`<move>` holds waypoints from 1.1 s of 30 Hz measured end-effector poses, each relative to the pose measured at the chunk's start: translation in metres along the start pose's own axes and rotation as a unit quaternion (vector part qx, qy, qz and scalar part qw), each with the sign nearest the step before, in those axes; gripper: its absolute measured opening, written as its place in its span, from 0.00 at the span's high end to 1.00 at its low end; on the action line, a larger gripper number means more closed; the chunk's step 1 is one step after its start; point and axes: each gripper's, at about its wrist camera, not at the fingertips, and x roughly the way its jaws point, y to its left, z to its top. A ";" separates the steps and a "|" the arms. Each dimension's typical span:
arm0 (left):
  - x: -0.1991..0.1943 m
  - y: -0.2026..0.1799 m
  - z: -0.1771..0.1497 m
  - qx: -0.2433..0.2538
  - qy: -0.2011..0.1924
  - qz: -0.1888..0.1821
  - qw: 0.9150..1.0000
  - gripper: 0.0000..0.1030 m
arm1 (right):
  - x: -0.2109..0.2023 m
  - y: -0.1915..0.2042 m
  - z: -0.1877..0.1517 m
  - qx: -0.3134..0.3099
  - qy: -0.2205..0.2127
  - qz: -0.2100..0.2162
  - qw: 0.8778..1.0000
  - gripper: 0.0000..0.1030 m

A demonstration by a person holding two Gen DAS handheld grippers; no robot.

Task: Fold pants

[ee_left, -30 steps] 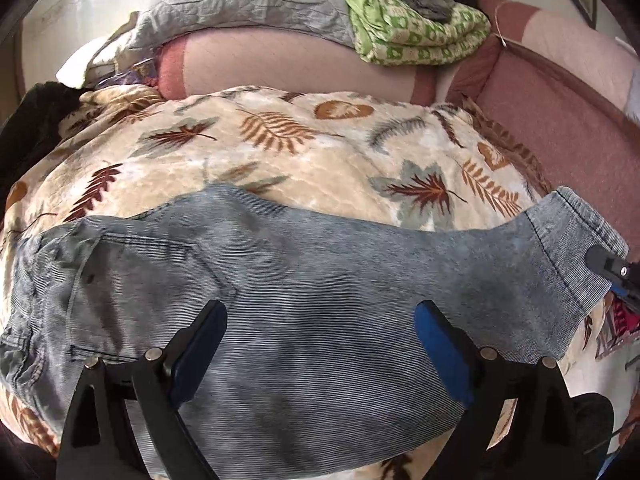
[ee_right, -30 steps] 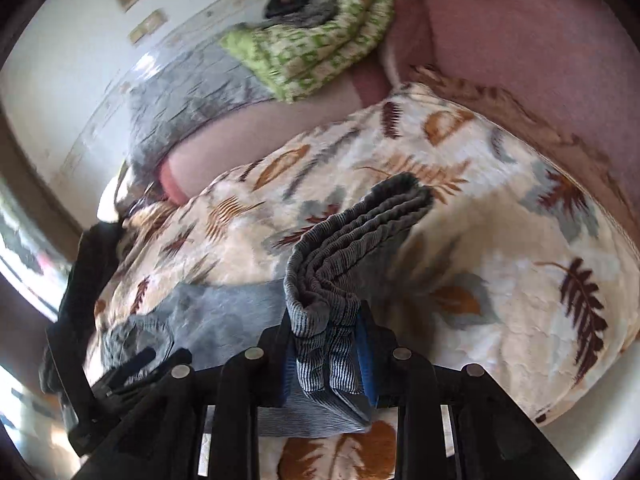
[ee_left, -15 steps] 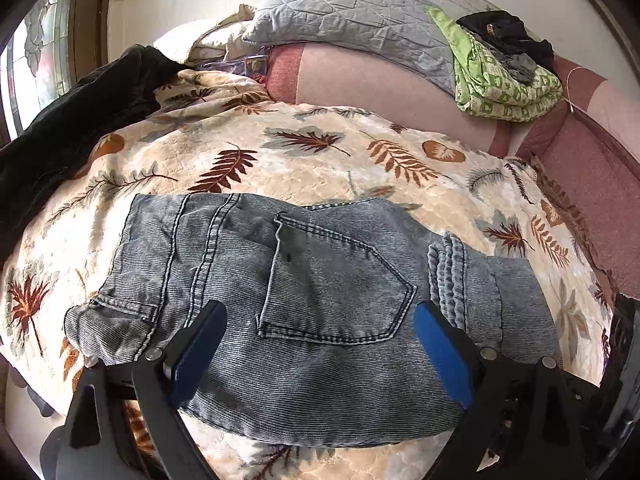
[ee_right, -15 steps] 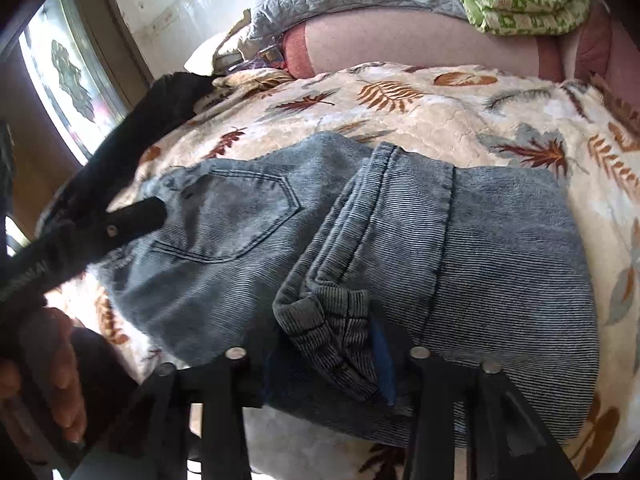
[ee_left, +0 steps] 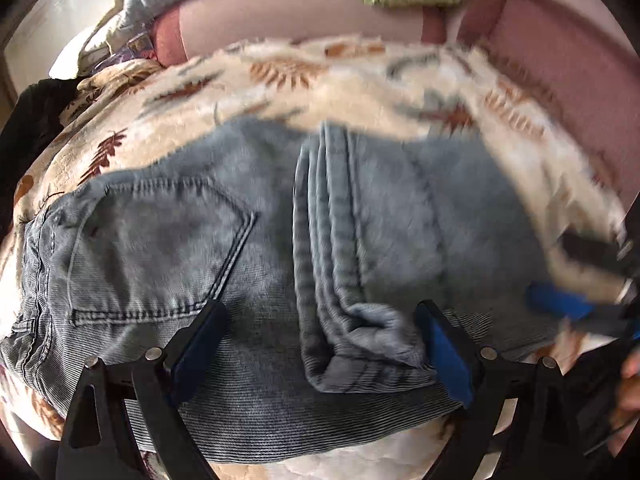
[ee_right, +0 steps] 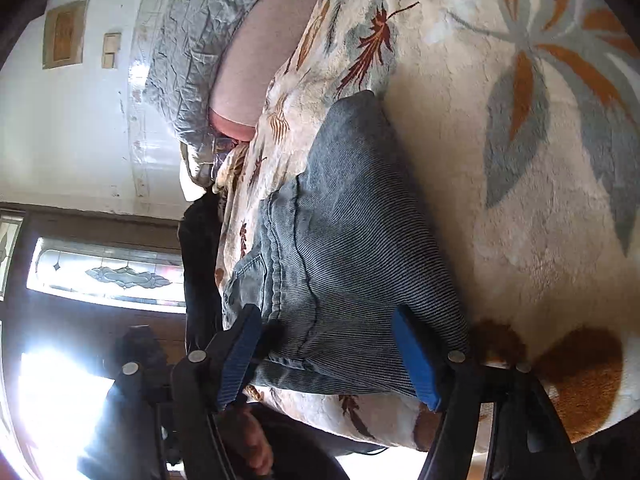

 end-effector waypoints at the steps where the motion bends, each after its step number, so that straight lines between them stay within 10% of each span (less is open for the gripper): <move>1: -0.006 0.001 -0.004 -0.005 -0.030 -0.001 1.000 0.07 | -0.003 0.009 0.006 -0.013 -0.004 0.000 1.000 0.31; 12: -0.005 0.003 -0.004 -0.014 -0.034 -0.002 0.999 0.06 | 0.052 0.002 0.115 0.013 0.019 -0.008 1.000 0.26; 22: -0.006 0.005 -0.006 -0.013 -0.038 -0.012 0.999 0.06 | 0.006 0.002 0.025 -0.033 0.041 -0.039 0.998 0.22; 29: -0.037 0.010 -0.006 -0.021 -0.077 -0.011 0.997 0.06 | -0.031 0.025 0.003 -0.072 -0.025 0.014 0.997 0.22; 33: -0.009 0.012 -0.014 -0.025 -0.037 0.001 0.999 0.04 | -0.004 -0.007 -0.016 -0.030 0.025 -0.015 0.999 0.22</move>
